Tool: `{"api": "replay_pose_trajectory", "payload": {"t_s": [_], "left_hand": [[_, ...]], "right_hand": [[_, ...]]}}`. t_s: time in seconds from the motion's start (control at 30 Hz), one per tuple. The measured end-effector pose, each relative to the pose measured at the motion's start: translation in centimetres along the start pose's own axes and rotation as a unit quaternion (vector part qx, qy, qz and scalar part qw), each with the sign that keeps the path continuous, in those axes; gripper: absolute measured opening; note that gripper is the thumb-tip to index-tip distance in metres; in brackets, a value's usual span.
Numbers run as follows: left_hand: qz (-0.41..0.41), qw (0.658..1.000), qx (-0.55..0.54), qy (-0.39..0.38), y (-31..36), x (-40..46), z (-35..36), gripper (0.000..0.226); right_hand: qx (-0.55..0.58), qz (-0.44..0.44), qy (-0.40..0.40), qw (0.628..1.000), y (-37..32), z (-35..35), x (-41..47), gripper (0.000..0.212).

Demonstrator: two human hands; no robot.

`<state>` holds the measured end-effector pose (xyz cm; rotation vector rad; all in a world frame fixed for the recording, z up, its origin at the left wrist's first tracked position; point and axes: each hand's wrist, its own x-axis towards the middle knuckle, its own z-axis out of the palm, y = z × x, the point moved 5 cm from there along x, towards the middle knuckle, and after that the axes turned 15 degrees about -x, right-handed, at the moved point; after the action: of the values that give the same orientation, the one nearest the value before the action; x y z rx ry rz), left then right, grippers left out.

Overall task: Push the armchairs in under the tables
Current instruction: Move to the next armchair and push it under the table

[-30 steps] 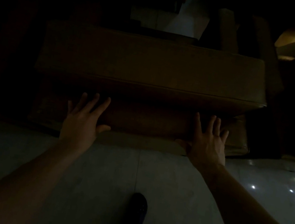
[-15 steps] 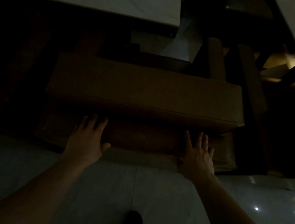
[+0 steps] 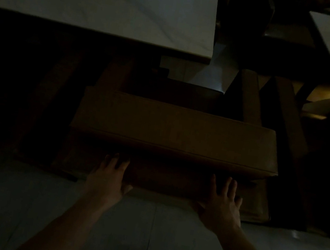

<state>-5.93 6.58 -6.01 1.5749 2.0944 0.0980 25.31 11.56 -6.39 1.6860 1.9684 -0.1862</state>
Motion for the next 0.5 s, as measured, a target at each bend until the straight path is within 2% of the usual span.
{"api": "replay_pose_trajectory", "payload": {"t_s": [0.3,0.5], "left_hand": [[0.04,0.999,-0.01,0.015,-2.6,-1.1,-1.9,0.071],[0.047,0.997,-0.056,0.015,-8.3,-2.7,-6.0,0.064]], "right_hand": [[0.01,0.03,-0.039,0.999,-4.0,-1.7,-2.6,0.104],[0.058,-0.008,-0.058,0.997,-10.8,-4.8,-5.4,0.079]]}}
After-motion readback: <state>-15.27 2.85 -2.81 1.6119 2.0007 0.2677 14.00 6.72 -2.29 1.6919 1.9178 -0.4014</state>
